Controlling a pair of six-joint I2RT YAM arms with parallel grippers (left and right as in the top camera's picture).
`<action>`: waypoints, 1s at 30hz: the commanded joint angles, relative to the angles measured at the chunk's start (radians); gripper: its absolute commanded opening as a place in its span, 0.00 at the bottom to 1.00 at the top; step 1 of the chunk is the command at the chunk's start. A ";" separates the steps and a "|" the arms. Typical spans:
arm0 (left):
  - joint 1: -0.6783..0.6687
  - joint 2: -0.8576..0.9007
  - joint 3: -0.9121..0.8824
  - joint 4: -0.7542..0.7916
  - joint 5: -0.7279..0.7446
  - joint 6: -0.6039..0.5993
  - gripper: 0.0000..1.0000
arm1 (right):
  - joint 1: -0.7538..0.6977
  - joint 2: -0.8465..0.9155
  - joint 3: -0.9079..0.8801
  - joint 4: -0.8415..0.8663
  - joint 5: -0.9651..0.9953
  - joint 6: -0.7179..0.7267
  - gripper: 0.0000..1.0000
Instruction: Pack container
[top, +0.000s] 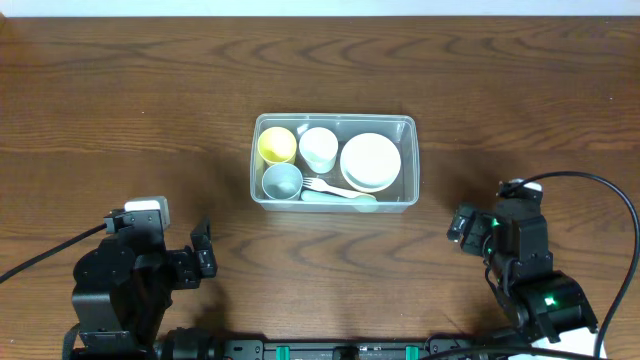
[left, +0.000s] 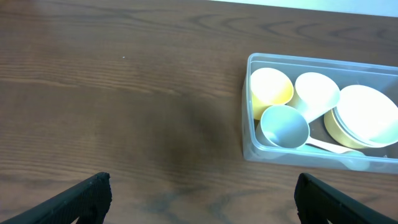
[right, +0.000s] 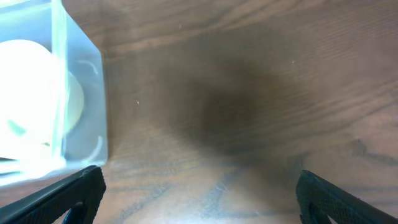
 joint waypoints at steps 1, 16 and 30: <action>-0.002 0.001 -0.008 -0.001 -0.008 -0.011 0.94 | 0.007 -0.060 -0.008 -0.029 0.012 0.003 0.99; -0.002 0.001 -0.008 -0.001 -0.008 -0.011 0.94 | -0.143 -0.558 -0.409 0.406 -0.110 -0.223 0.99; -0.002 0.001 -0.008 -0.001 -0.008 -0.011 0.94 | -0.175 -0.706 -0.563 0.639 -0.299 -0.541 0.99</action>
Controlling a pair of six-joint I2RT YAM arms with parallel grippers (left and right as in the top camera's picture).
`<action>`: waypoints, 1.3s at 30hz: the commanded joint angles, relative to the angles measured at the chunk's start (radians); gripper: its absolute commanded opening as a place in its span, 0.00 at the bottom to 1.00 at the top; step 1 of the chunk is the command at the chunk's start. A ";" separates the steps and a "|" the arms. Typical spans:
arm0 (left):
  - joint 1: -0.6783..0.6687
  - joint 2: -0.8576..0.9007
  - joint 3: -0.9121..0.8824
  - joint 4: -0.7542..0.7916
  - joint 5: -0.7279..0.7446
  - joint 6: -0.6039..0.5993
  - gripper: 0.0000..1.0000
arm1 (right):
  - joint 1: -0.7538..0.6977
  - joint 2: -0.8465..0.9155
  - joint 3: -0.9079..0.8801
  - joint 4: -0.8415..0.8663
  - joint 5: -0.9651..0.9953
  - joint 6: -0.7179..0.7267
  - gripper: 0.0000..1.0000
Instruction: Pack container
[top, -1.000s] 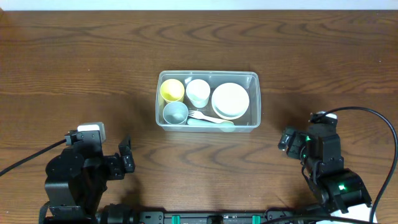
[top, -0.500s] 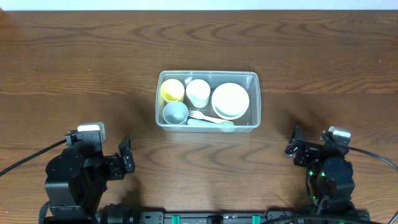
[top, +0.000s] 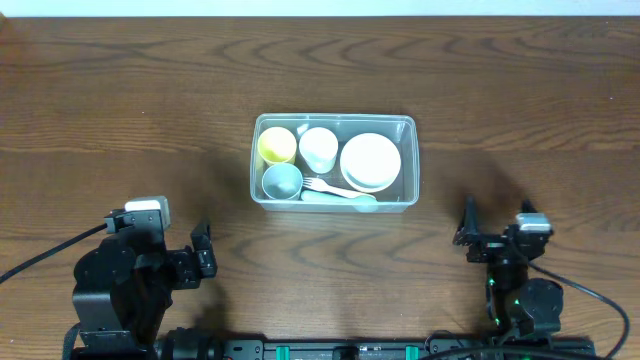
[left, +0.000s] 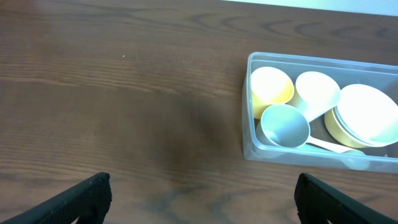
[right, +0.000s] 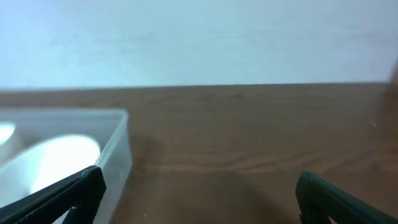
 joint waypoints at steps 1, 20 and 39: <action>-0.002 0.000 -0.006 0.001 -0.007 -0.010 0.94 | -0.010 -0.010 -0.005 -0.003 -0.069 -0.121 0.99; -0.002 0.000 -0.006 0.001 -0.008 -0.010 0.94 | -0.009 -0.010 -0.005 -0.001 -0.069 -0.121 0.99; 0.011 -0.028 -0.029 -0.078 -0.010 -0.007 0.94 | -0.009 -0.010 -0.005 -0.001 -0.069 -0.121 0.99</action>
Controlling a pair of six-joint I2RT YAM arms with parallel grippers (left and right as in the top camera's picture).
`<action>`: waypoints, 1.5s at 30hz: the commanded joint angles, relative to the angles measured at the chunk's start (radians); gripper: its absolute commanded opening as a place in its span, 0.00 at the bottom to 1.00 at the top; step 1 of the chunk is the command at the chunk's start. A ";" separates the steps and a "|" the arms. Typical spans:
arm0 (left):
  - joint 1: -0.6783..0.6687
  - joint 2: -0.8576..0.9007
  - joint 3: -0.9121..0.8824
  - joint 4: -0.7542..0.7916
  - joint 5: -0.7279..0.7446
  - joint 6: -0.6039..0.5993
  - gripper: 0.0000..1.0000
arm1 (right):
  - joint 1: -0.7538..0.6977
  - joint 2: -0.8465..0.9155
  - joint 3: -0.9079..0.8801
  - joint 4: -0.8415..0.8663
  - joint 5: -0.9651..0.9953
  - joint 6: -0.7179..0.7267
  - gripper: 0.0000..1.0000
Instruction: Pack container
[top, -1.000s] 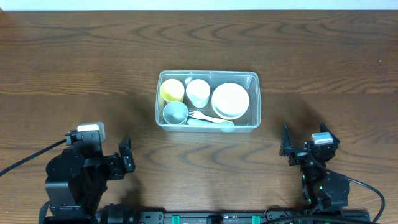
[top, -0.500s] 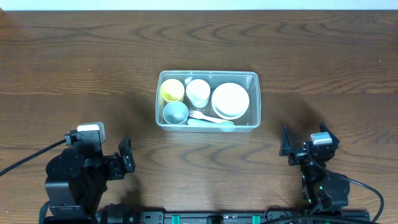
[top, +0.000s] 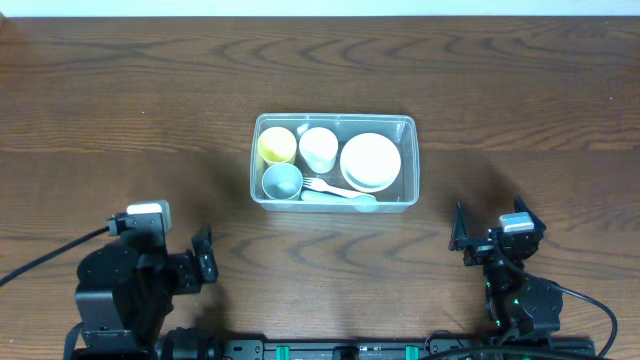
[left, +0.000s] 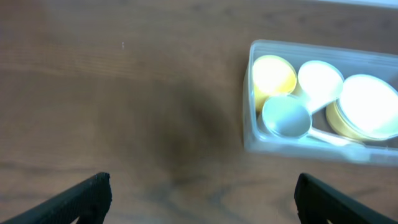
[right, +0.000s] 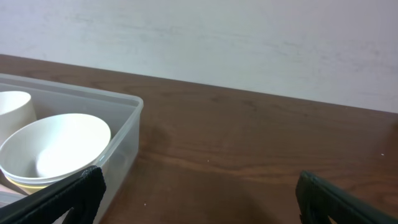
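Observation:
The clear plastic container (top: 409, 160) sits mid-table. Inside are a yellow cup (top: 278, 146), a white cup (top: 318, 148), a blue-grey cup (top: 282, 181), a white bowl stacked on a yellow one (top: 370, 162) and a pale fork (top: 335, 190). My left gripper (left: 199, 200) is open and empty over bare wood, well short of the container (left: 249, 134) and to its left; that view is blurred. My right gripper (right: 199, 199) is also open and empty, low by the front edge, just right of the container's corner (right: 127, 134).
The left arm (top: 125, 285) and right arm (top: 515, 280) are folded back at the table's front edge. Bare brown wood surrounds the container on all sides. A pale wall (right: 249, 43) rises behind the table's far edge.
The left wrist view has gone blurred and the container sits a little smaller and higher in it, so the left arm has shifted slightly. The right wrist view has sharpened and now shows the bowl.
At first my right wrist looked down at the table beside the container's right end while my left gripper rested open at the front. Then the right arm was folded back at the front edge, looking level. Both stay open and the container's contents are unchanged.

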 joint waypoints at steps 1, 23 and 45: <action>0.019 -0.041 -0.050 -0.023 -0.008 0.002 0.94 | -0.009 -0.009 -0.004 -0.001 -0.014 -0.013 0.99; 0.035 -0.473 -0.823 0.845 -0.035 0.003 0.94 | -0.009 -0.009 -0.004 -0.001 -0.014 -0.013 0.99; 0.034 -0.485 -0.903 0.920 -0.084 -0.028 0.94 | -0.009 -0.008 -0.004 -0.001 -0.014 -0.013 0.99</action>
